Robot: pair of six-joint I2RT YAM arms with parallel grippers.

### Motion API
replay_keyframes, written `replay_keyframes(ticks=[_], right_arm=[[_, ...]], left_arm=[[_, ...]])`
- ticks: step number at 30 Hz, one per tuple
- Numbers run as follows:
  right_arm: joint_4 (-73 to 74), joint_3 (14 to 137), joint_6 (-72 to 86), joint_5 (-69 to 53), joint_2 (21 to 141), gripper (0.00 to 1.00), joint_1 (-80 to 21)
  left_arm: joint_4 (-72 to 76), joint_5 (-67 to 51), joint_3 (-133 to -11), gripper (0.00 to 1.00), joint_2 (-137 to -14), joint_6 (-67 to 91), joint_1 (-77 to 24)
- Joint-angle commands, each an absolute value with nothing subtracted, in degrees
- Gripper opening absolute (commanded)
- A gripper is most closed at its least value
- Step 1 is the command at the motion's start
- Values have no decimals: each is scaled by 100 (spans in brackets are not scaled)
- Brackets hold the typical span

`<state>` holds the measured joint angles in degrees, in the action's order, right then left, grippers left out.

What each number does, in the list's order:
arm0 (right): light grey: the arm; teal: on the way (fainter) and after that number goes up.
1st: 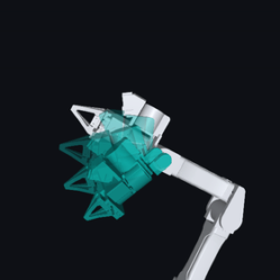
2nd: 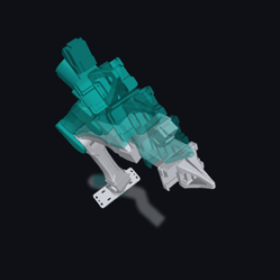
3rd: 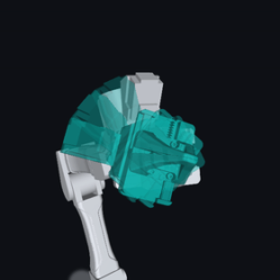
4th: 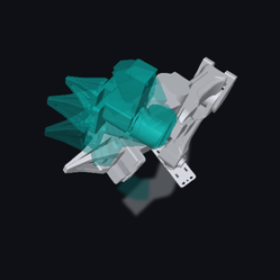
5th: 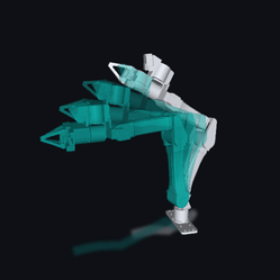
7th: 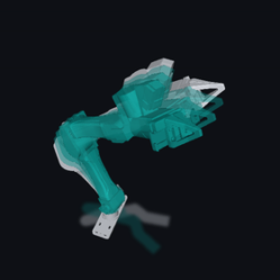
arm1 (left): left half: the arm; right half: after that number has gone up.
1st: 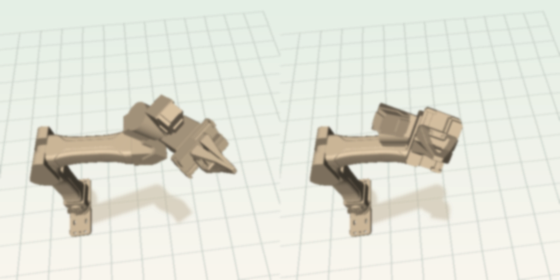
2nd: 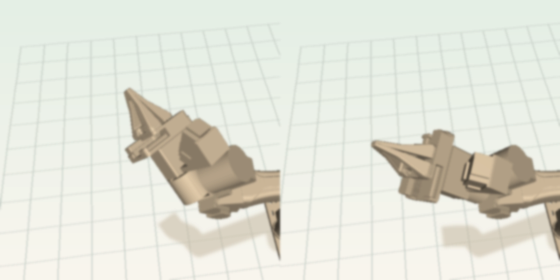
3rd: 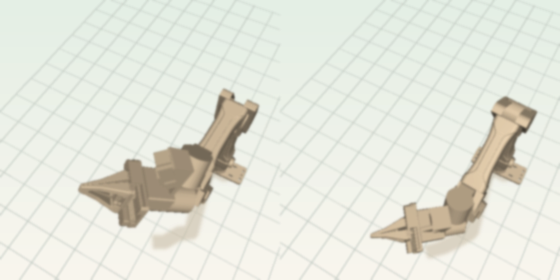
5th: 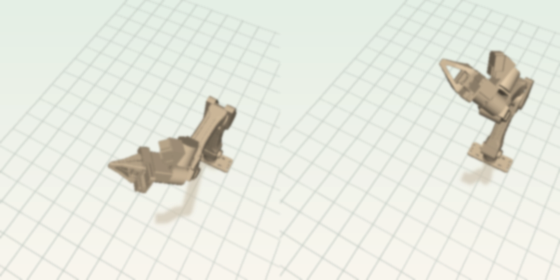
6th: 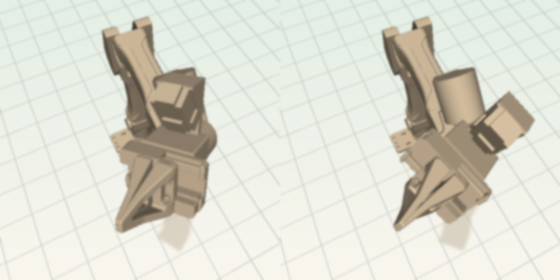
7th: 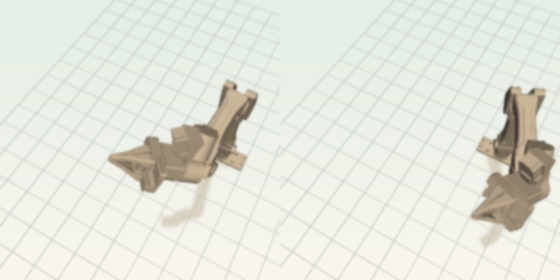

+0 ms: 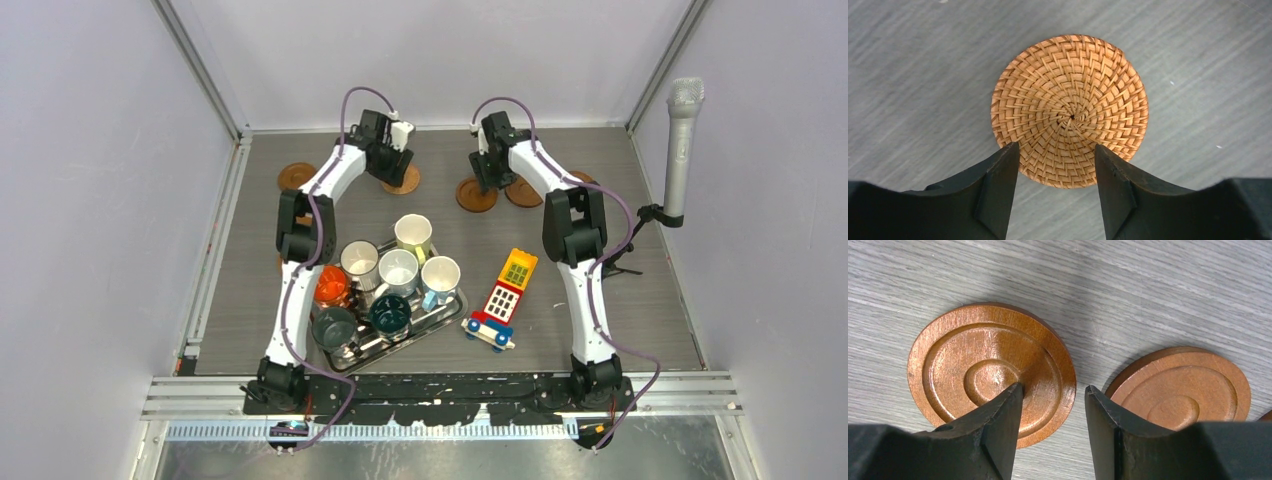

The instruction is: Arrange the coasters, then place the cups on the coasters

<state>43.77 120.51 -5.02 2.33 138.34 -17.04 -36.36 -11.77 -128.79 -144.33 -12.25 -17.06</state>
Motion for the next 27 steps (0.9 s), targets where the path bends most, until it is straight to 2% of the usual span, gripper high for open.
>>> replay_keyframes(ticks=[1,6,11,27], right_arm=[[4505,12381,-359,266,13866,53,-1700],[4452,12498,-273,298,13984,52,-1737],[4411,12648,-220,337,14101,51,-1810],[4377,12981,-141,398,14379,50,-1876]], left_arm=[[-4255,-1664,-12536,57,-14082,-1248,-1857],[-4286,-1741,-12428,55,-14027,-1211,-1973],[-4416,-1793,-12392,49,-14030,-1305,-2097],[-4567,-1726,-11902,44,-13731,-1560,-2118]])
